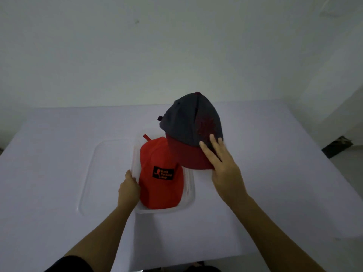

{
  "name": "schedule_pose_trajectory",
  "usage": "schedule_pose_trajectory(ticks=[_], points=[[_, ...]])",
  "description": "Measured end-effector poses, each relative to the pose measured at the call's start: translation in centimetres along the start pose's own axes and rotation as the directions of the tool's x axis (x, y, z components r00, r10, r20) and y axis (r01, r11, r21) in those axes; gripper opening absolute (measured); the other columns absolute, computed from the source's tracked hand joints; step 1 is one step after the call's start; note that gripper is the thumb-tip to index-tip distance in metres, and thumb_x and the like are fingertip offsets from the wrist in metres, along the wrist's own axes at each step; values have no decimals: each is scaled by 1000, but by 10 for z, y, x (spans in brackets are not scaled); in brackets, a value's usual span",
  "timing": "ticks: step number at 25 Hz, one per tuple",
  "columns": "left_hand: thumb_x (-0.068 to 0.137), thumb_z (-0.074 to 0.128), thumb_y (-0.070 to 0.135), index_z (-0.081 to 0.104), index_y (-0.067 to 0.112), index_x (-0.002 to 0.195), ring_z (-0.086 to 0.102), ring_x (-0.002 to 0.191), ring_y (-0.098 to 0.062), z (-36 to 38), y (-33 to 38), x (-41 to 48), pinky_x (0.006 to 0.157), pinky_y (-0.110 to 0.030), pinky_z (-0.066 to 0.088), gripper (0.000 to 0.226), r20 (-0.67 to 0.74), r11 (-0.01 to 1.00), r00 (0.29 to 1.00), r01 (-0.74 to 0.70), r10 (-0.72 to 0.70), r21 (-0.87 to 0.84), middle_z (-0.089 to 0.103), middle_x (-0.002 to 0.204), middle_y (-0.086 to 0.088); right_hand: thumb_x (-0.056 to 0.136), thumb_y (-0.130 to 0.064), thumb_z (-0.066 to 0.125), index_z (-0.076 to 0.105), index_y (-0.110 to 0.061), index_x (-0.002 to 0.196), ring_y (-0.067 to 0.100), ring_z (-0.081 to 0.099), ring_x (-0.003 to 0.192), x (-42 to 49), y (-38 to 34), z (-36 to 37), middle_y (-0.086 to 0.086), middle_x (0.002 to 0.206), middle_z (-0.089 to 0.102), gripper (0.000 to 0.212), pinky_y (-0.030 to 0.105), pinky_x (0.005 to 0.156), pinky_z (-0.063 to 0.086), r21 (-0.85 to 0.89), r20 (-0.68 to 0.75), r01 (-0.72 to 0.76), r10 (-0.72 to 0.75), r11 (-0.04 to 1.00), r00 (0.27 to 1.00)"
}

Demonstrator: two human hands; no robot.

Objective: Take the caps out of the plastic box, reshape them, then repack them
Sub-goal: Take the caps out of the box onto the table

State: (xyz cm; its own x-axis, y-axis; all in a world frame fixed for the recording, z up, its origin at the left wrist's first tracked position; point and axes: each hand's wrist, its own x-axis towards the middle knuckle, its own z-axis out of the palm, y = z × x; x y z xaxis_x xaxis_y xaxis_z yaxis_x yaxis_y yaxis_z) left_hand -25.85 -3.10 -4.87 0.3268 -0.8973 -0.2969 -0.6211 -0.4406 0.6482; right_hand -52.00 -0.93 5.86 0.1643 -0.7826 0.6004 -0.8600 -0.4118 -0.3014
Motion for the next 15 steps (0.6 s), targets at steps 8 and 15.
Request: schedule_pose_trajectory(ticks=[8,15], points=[[94,37,6,27,2,141,54,109,-47,6,-2,4,93,-51,41,47,-19,1000,1000,10,-9,19,58,120,-29,53,27,65,11,-36,147,35,36,134,-165,73,12,-7,159,-1,126,17,67,55,-162,352,-161,209,974,912],[96,36,9,26,6,142,53,110,-46,8,-4,7,94,-51,41,47,-14,999,999,33,-33,33,58,121,-27,55,24,69,3,-39,147,31,16,139,-170,109,54,-1,158,6,130,59,94,44,-177,544,-102,184,979,819]])
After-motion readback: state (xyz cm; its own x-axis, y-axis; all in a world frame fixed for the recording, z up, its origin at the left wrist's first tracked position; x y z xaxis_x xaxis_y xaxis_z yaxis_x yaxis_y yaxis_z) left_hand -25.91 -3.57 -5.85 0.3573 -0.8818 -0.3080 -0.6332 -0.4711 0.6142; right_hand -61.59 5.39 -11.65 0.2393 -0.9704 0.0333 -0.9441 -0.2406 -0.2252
